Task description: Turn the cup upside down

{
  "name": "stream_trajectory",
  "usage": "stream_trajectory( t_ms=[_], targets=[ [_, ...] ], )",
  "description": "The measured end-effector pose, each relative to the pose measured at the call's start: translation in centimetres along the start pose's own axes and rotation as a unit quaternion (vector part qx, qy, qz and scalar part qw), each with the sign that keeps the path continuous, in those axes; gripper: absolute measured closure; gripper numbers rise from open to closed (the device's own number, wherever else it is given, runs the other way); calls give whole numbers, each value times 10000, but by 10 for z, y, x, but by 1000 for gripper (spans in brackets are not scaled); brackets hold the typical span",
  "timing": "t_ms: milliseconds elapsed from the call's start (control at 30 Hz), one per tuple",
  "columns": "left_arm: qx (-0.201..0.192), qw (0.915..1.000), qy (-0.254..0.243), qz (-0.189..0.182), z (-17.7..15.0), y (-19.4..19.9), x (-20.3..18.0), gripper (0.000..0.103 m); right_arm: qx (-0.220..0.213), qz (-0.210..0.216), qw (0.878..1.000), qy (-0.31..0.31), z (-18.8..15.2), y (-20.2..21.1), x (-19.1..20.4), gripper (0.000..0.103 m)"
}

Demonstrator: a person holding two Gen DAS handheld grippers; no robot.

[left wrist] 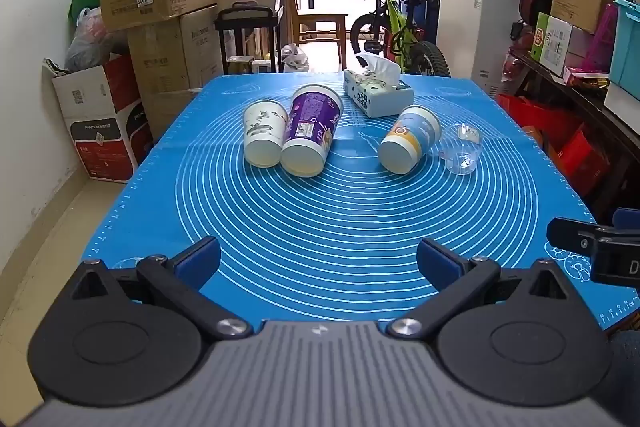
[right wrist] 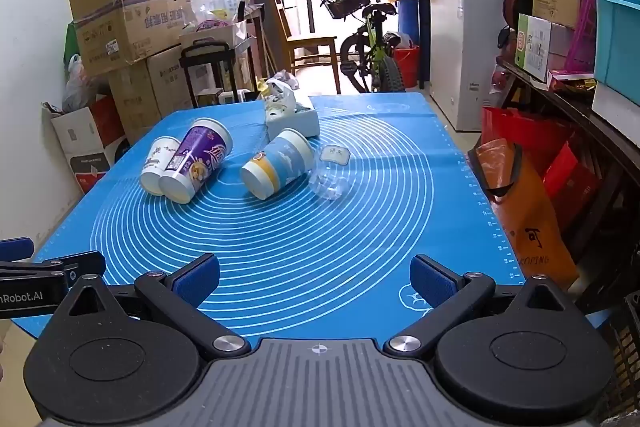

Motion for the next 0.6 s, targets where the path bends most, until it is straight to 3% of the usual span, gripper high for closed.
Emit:
stream_trajectory(
  t_ms=[600],
  targets=[
    [-46, 9999, 65, -70, 1, 2, 0, 0, 56, -40, 10000, 46, -2, -2, 3, 3]
  ],
)
Point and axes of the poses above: each gripper's, at about its wrist camera, not at the fingertips, and y roughly against the way its jaws point, x to its left, z to its top, the point moved 5 cm from there along -y, roughly the way its jaws point, and after that the axes turned 2 degrees about z, right-handed, at the moved point
